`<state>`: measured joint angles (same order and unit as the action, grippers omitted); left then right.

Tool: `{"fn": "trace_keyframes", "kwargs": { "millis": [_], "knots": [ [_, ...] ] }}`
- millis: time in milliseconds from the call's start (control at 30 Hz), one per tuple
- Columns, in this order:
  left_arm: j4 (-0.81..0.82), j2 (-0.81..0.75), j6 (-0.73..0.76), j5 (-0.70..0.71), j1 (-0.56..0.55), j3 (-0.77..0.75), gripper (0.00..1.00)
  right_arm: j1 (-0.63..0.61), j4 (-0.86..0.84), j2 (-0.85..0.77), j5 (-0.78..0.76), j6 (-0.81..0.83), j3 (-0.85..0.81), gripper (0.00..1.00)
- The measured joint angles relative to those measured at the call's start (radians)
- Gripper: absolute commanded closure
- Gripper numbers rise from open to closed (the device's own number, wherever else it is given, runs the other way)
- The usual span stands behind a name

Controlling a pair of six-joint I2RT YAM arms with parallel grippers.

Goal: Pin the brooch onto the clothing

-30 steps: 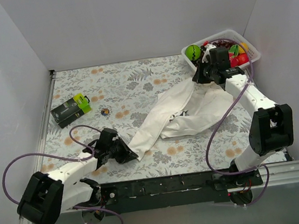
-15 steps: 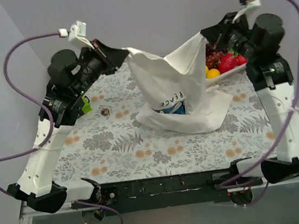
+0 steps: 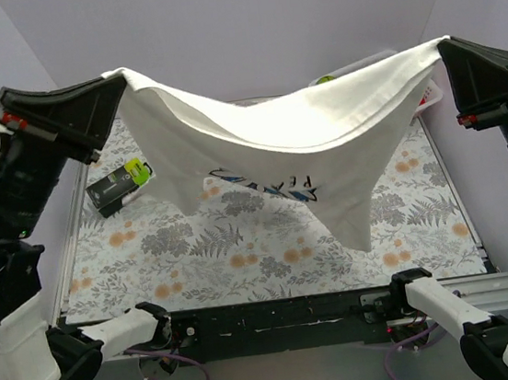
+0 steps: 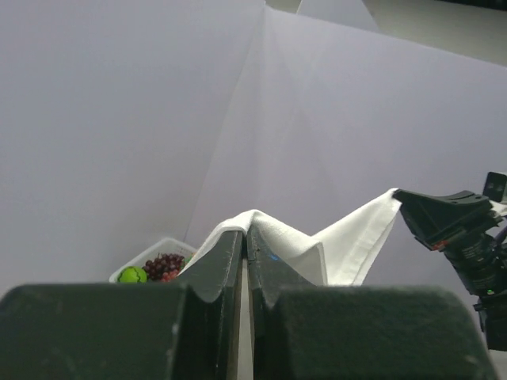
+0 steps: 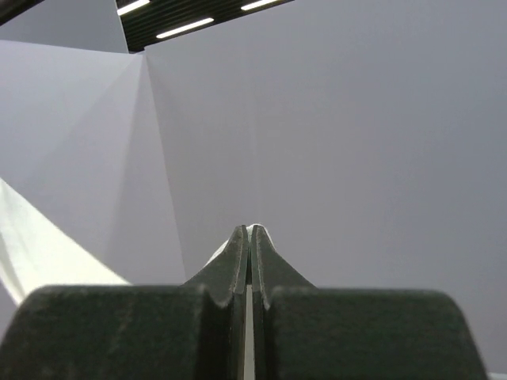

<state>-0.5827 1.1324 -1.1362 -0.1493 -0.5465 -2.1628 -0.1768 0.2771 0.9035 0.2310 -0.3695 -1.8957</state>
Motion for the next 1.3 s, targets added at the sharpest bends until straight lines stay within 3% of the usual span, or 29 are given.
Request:
{"fn": "trace_keyframes", "kwargs": {
  "millis": [300, 533, 667, 833, 1000, 1300],
  "knots": [
    [-0.031, 0.002, 0.052, 0.062, 0.0, -0.034, 1.0, 0.0, 0.004, 0.047, 0.001, -0.001, 0.033, 0.99],
    [-0.04, 0.104, 0.084, 0.213, 0.0, 0.107, 1.0, 0.0, 0.003, 0.217, 0.009, -0.001, 0.072, 0.99],
    [-0.055, 0.24, 0.093, 0.238, 0.0, 0.077, 1.0, 0.0, 0.051, 0.397, 0.01, 0.004, -0.019, 0.99],
    [-0.101, 0.395, 0.106, 0.227, 0.0, -0.097, 1.0, 0.0, 0.132, 0.544, 0.007, 0.004, -0.188, 0.99],
    [-0.091, 0.338, 0.119, 0.187, 0.0, -0.121, 1.0, 0.0, 0.126, 0.455, 0.011, -0.01, -0.214, 0.99],
    [-0.058, 0.033, 0.134, 0.138, 0.001, -0.071, 1.0, 0.0, 0.05, 0.163, 0.023, -0.028, -0.161, 0.99]
  ]
}}
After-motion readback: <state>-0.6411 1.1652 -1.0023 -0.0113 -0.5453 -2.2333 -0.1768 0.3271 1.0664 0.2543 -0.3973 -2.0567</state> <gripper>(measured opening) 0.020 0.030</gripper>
